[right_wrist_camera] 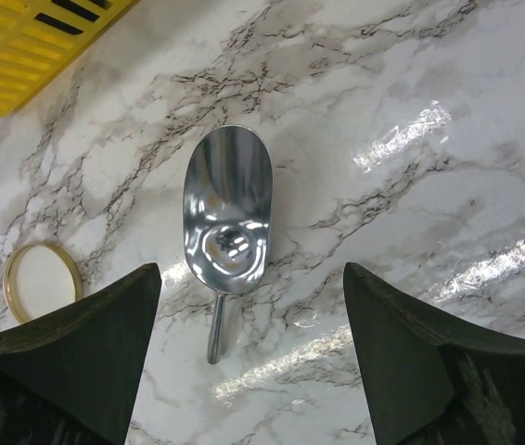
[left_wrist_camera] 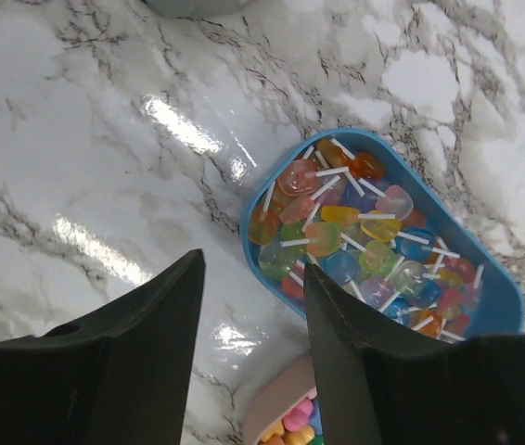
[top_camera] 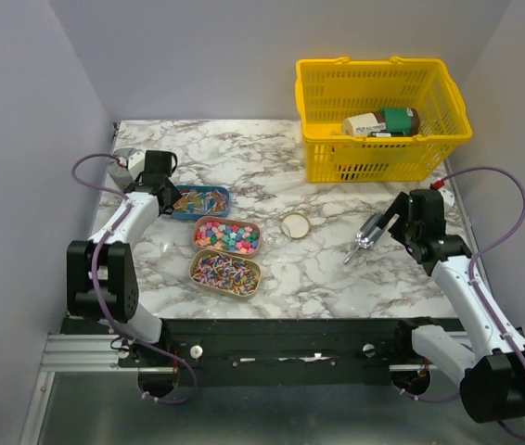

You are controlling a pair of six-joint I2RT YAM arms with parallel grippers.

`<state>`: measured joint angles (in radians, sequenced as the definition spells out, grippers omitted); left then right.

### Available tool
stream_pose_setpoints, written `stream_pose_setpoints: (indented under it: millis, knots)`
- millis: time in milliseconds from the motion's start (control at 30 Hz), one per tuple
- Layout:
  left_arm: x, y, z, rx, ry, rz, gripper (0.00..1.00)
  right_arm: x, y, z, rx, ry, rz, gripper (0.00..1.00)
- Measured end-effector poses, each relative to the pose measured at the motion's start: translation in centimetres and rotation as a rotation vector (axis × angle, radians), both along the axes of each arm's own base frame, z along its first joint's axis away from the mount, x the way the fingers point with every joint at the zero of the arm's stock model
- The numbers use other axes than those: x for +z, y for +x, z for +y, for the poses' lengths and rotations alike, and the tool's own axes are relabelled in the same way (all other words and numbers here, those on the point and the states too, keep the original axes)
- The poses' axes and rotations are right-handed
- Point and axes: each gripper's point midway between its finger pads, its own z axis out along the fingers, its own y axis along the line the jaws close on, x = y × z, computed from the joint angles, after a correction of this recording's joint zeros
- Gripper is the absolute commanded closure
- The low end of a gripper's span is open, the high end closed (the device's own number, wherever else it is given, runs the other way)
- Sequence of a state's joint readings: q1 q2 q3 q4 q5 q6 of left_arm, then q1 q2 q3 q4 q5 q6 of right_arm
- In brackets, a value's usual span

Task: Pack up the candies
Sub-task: Move the storage box to the center of the board.

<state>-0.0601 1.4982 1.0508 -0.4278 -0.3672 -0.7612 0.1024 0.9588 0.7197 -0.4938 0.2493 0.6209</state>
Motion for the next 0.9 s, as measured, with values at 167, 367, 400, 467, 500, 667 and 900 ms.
stream_pose_setpoints:
  millis: [167,367,400,467,500,667,900]
  knots:
    - [-2.7,1.6,0.1,-0.066,0.038,0.078,0.57,0.2,0.2,0.0,-0.005,0.006,-0.003,0.13]
    - [-3.8,2.4,0.7,-0.088,0.076,0.120,0.57,0.0,0.3,0.1,-0.008,0.008,0.007,0.13]
    - [-3.9,2.4,0.7,-0.092,0.079,0.125,0.58,-0.1,0.3,0.1,-0.010,0.010,0.008,0.13]
    - [-4.3,2.4,0.8,-0.100,0.089,0.137,0.65,-0.1,0.3,0.1,-0.012,0.012,0.010,0.13]
    - [-4.4,2.4,0.9,-0.102,0.091,0.142,0.67,-0.1,0.3,0.1,-0.012,0.013,0.010,0.13]
    - [-5.9,2.2,0.9,-0.120,0.099,0.180,0.79,-0.4,0.3,0.1,-0.012,0.012,0.020,0.12]
    - [-6.4,2.5,0.1,-0.165,0.073,0.167,0.93,-0.9,0.2,0.1,-0.012,0.010,0.037,0.12]
